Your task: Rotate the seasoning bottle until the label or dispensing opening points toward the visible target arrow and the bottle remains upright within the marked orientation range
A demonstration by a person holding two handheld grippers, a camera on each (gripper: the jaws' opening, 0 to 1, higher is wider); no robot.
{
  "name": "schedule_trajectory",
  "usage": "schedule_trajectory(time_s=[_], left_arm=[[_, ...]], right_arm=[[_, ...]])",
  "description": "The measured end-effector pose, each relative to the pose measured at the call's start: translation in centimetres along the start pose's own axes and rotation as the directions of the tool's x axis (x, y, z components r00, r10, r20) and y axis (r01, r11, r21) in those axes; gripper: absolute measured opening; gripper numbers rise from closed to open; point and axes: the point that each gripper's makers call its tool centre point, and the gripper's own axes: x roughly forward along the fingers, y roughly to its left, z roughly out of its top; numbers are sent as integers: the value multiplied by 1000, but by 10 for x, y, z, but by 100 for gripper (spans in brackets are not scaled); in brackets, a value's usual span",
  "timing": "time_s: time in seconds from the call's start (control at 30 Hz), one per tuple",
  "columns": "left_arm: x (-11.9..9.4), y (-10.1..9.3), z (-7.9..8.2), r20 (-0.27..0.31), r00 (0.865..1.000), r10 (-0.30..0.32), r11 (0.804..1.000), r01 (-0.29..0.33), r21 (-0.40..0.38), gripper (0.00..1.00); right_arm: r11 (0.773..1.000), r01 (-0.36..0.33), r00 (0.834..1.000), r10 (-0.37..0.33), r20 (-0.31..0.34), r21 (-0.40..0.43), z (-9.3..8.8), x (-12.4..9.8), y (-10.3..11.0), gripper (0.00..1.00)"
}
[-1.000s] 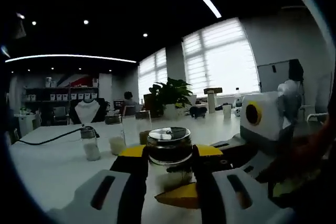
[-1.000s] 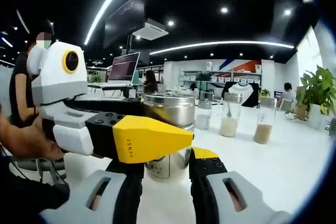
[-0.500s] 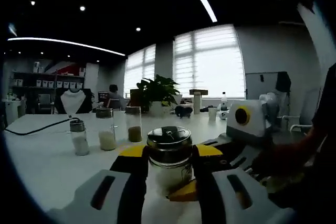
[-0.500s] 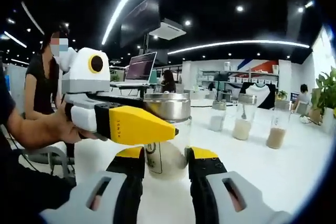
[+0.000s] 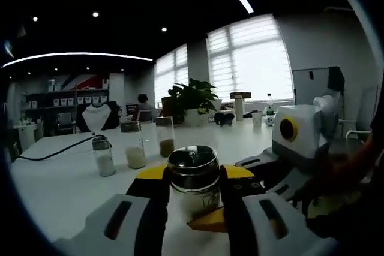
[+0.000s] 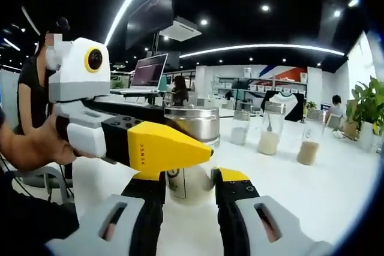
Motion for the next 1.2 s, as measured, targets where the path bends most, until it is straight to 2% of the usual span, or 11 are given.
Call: schedule_trajectory(time_s=[0.03, 0.1, 0.13, 0.17, 0.23, 0.43, 0.6, 0.7, 1.0, 1.2], left_arm=[[0, 2, 0, -2, 1000, 3, 1000, -3, -1, 35], [-2, 13, -7, -36, 998, 52, 998, -50, 46, 35], [-3, 14, -8, -35, 998, 57, 998, -56, 40, 35], [-3, 16, -7, -25, 998, 58, 998, -57, 23, 35], [-4, 22, -7, -23, 998, 64, 998, -64, -4, 35], [-9, 38, -5, -19, 994, 111, 994, -110, 19, 35], [-14, 58, -11, -30, 987, 160, 987, -159, 26, 35], [-16, 66, -18, -48, 987, 156, 988, -156, 2, 35], [-17, 71, -24, -56, 988, 142, 990, -143, -17, 35], [-19, 73, -24, -40, 993, 114, 993, -115, -26, 35]], right_arm=[[1000, -7, 1000, 7, 6, -8, 1, -1, 1, 31], [999, -31, 999, 30, 42, 10, 10, -4, 2, 32], [999, -33, 999, 32, 43, 15, 11, -5, 1, 33], [999, -31, 999, 31, 22, 11, 9, -4, 0, 34], [999, -41, 999, 41, 21, 6, 8, -4, -1, 35], [999, -43, 999, 43, 1, 17, 2, -6, -9, 36], [999, -38, 999, 38, 2, 17, 3, -9, -12, 35], [999, -31, 1000, 30, 6, 19, 5, -11, -14, 32], [1000, -21, 1000, 21, 12, 15, 6, -14, -18, 31], [1000, -22, 1000, 21, 15, 23, 5, -15, -21, 29]])
